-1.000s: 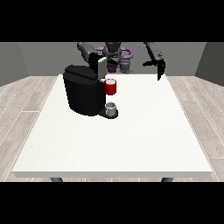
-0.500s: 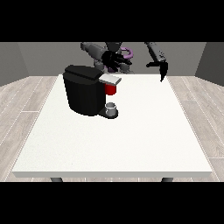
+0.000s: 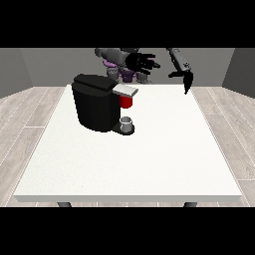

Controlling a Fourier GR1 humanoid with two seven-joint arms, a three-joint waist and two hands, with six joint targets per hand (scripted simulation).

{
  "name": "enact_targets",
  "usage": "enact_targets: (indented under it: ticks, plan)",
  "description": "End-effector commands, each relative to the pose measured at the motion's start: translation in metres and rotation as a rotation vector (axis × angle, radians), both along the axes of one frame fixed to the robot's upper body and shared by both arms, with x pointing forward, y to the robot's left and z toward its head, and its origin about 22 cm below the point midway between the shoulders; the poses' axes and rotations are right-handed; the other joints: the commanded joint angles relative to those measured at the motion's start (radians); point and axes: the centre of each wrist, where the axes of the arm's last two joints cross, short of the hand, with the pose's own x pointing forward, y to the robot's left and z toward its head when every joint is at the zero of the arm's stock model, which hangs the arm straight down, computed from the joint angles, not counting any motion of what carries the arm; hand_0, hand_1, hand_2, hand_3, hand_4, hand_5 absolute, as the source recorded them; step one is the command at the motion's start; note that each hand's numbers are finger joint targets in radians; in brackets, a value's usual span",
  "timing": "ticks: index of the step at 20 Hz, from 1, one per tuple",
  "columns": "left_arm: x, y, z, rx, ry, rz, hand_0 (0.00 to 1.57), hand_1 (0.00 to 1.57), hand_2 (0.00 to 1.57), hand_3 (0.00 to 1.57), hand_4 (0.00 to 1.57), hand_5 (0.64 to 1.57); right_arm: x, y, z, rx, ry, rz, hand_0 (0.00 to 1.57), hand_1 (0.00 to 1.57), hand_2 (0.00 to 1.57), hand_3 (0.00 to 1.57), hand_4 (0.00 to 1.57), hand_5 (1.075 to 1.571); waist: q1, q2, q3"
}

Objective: Insert the coffee pod into the coffee machine and close the lid

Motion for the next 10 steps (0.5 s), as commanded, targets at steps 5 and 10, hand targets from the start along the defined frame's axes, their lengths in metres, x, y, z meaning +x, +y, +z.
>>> enact_targets:
  ticks: [5, 10]
  plan:
    - [-0.009, -0.016, -0.018, -0.027, 0.039, 0.000, 0.00, 0.00, 0.00, 0.00, 0.40, 1.571, -0.033, 0.011, -0.066, -0.051, 0.061, 0.145, 0.00, 0.00, 0.00, 0.00, 0.49, 1.571, 0.001, -0.062, 0.0003]
    - [-0.019, -0.026, -0.035, -0.022, 0.084, 0.006, 0.00, 0.00, 0.00, 0.00, 0.17, 1.571, -0.083, 0.020, -0.113, 0.014, 0.129, 0.383, 0.00, 0.00, 0.00, 0.00, 0.46, 1.571, -0.038, -0.091, 0.0006]
